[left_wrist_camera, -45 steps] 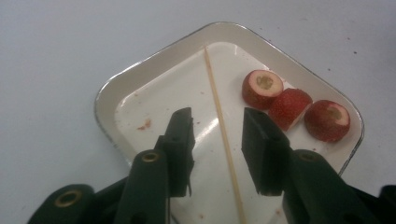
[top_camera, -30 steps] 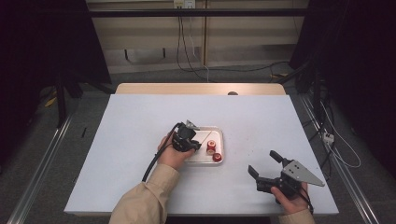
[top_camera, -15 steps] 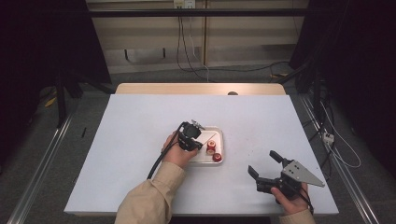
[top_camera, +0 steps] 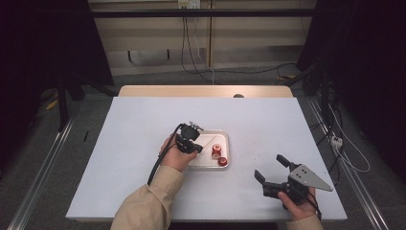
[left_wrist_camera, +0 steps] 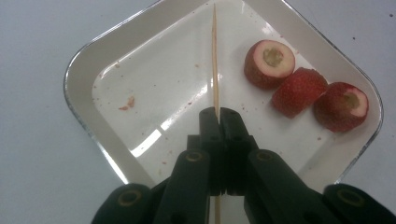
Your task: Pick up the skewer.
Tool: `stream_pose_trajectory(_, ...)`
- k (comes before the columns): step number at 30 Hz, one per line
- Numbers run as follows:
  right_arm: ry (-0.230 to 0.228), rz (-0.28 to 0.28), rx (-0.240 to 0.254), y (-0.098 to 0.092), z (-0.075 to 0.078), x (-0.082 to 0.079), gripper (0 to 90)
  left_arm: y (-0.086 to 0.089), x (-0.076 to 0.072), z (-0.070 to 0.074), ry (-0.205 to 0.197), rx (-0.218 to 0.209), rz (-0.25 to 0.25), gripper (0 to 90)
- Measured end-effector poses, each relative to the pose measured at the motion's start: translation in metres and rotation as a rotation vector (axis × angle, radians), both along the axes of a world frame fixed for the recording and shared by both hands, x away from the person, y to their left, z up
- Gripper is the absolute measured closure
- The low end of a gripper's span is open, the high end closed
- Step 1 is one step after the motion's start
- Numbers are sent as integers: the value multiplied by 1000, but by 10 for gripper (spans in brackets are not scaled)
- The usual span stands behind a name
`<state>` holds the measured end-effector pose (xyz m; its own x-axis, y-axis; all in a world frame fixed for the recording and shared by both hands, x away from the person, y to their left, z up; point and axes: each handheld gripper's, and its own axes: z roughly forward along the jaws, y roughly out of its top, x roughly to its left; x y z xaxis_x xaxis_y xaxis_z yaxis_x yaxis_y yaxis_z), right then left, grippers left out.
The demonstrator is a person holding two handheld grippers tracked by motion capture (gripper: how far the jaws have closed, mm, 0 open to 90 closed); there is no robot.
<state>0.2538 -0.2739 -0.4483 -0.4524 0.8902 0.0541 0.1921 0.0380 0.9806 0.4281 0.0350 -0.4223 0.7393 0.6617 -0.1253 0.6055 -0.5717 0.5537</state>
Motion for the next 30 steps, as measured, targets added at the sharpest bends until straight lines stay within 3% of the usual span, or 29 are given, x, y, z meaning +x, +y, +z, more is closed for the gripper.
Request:
stream_pose_trajectory(4, -1, -2, 6, 1, 0, 0, 32, 4, -3, 3, 9, 23, -2, 896)
stream_pose_trajectory(9, -2, 2, -1, 2, 0, 1, 32, 11, -6, 4, 8, 17, -2, 896)
stream_pose_trajectory(13, -2, 4, -4, 2, 0, 1, 32, 9, -5, -2, 5, 57, -19, 894)
stream_pose_trajectory(17, -2, 5, -6, 2, 0, 1, 32, 8, -4, -3, 33, 35, -25, 890)
stream_pose_trajectory(30, -1, 6, -10, 1, -1, 1, 32, 11, -6, -5, 63, 53, -45, 875)
